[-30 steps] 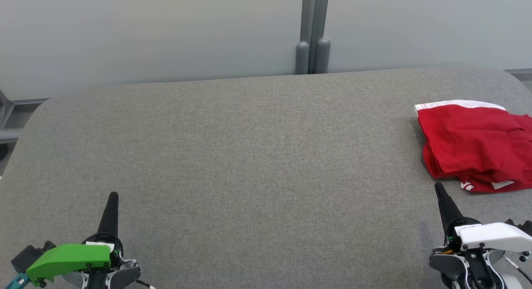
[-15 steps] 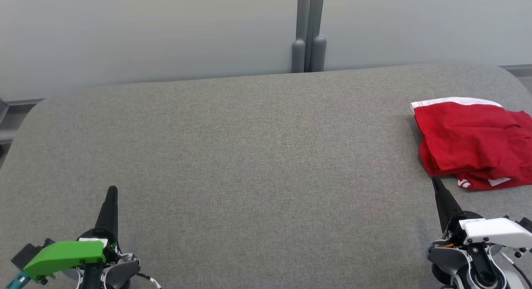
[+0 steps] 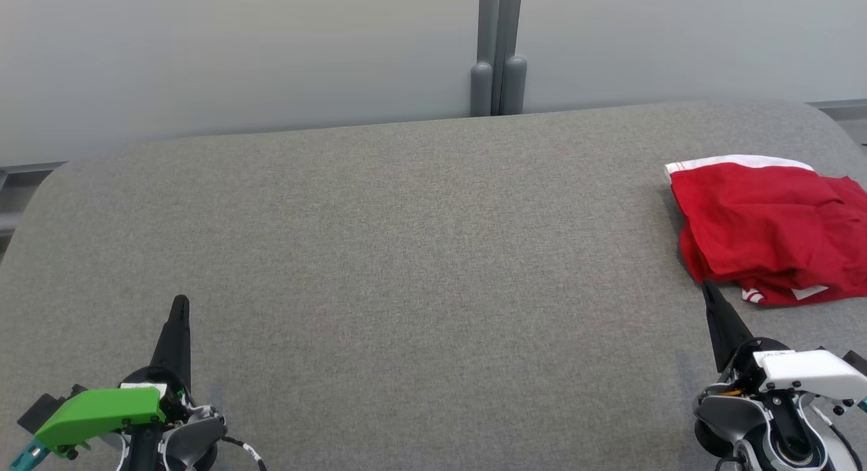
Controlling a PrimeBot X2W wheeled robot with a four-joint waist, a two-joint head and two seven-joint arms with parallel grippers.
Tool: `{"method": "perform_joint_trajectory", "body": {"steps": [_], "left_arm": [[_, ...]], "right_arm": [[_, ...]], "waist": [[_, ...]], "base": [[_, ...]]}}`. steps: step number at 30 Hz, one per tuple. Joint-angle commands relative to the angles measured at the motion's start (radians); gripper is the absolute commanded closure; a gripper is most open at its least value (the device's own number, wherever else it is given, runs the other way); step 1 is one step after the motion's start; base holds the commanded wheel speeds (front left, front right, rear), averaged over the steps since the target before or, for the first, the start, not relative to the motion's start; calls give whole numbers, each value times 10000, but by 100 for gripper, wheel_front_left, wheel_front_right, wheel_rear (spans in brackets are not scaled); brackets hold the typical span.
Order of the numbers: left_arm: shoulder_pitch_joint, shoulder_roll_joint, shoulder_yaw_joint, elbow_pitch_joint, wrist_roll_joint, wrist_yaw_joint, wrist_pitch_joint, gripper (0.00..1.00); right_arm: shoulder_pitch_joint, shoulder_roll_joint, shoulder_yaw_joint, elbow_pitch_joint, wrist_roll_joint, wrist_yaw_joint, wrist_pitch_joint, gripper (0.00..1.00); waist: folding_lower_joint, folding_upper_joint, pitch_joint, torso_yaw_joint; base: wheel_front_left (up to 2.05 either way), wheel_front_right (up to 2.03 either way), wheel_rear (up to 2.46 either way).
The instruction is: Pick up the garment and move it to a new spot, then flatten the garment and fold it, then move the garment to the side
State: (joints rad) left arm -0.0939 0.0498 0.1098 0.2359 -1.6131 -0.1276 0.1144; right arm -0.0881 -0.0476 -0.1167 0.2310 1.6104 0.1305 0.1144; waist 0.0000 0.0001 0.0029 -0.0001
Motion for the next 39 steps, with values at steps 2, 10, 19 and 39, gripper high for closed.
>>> {"method": "perform_joint_trajectory", "body": {"steps": [2, 10, 19, 39], "left_arm": [[-123, -6, 38, -16, -8, -56, 48, 100], [-122, -6, 38, -15, -7, -56, 48, 100], [-122, -7, 38, -16, -7, -56, 48, 100], [-122, -5, 32, -17, -13, -57, 43, 100]], "right_arm": [[-104, -51, 9, -44, 71, 4, 23, 100], [-103, -51, 10, -44, 72, 4, 24, 100], [-103, -51, 10, -44, 73, 4, 23, 100], [-102, -51, 12, -43, 74, 4, 22, 100]], "waist": [[0, -1, 0, 1], [0, -1, 0, 1], [0, -1, 0, 1], [0, -1, 0, 1]], "base": [[0, 0, 0], [0, 0, 0], [0, 0, 0], [0, 0, 0]]}}
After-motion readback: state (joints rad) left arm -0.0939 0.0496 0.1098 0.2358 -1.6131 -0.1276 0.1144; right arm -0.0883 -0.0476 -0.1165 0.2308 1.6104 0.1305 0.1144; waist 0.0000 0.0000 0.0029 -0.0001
